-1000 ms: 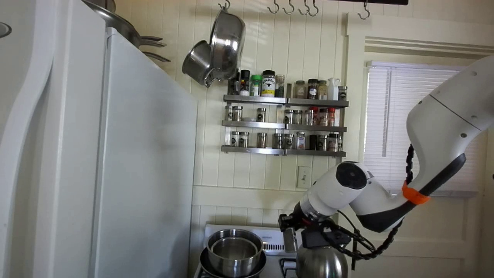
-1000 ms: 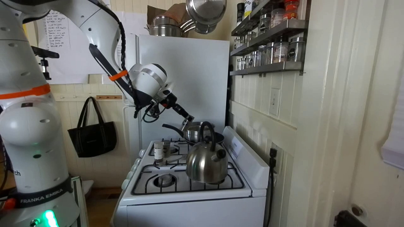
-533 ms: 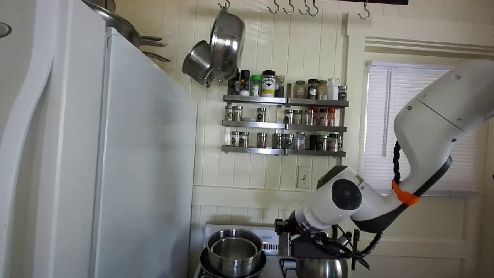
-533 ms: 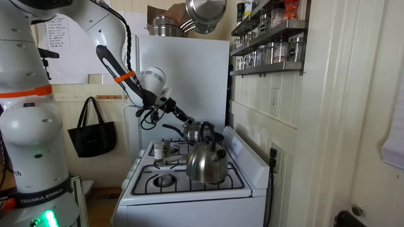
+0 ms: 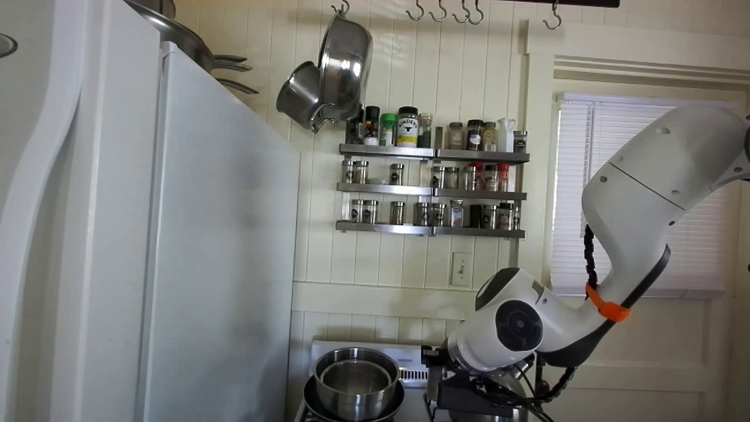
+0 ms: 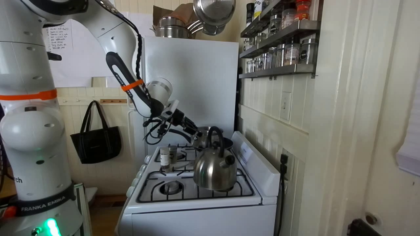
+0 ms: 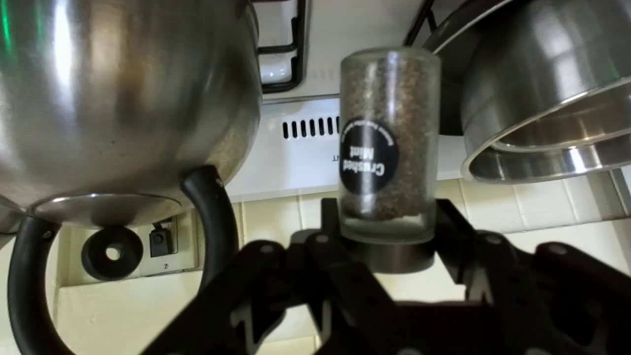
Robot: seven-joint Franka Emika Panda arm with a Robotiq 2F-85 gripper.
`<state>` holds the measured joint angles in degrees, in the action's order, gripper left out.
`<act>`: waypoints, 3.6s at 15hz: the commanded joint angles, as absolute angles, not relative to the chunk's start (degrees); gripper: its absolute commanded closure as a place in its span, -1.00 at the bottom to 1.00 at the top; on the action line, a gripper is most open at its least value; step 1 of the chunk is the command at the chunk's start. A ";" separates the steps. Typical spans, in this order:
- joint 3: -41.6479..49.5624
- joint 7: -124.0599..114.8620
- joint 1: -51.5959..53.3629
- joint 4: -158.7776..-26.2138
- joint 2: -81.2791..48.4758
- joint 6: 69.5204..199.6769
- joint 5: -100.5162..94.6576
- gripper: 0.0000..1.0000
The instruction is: Remove one glass jar from the topmost shelf and put it on the stovetop.
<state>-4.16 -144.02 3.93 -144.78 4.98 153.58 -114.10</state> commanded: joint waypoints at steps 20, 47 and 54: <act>-4.52 -147.99 4.10 -139.43 -6.06 151.20 -120.88 0.50; -8.47 -151.02 0.38 -134.12 -16.18 148.51 -131.30 0.50; -9.58 -152.74 -0.01 -133.89 -15.30 149.70 -131.14 0.50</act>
<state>-8.37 -149.44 0.57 -134.22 -14.72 150.30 -129.08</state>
